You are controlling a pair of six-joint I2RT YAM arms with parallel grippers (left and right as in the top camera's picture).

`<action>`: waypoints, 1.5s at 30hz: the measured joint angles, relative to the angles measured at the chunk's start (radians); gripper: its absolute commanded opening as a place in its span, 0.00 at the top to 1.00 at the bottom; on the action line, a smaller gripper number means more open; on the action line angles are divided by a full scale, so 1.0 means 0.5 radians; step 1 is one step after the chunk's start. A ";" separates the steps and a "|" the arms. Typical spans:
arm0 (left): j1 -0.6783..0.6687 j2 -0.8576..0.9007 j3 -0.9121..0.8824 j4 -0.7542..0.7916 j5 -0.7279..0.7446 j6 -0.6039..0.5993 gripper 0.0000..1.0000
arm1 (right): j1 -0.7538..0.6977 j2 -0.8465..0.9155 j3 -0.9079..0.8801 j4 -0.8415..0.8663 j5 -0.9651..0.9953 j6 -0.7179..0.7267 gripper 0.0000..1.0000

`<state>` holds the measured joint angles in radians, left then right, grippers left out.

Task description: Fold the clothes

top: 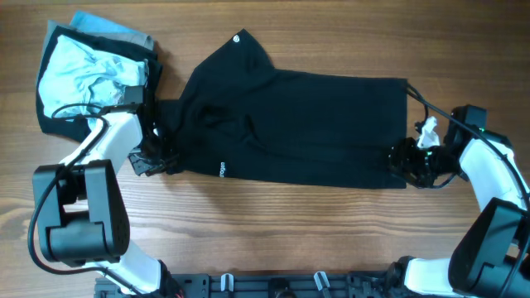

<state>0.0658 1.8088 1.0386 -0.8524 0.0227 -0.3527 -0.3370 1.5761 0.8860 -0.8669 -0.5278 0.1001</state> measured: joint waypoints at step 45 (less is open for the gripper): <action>0.000 -0.002 -0.002 -0.007 -0.010 -0.001 0.66 | 0.263 0.253 -0.163 0.835 -0.224 0.452 0.96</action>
<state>0.0658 1.8080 1.0378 -0.8558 0.0177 -0.3531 -0.2054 1.7027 0.8043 -0.4492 -0.6395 0.3264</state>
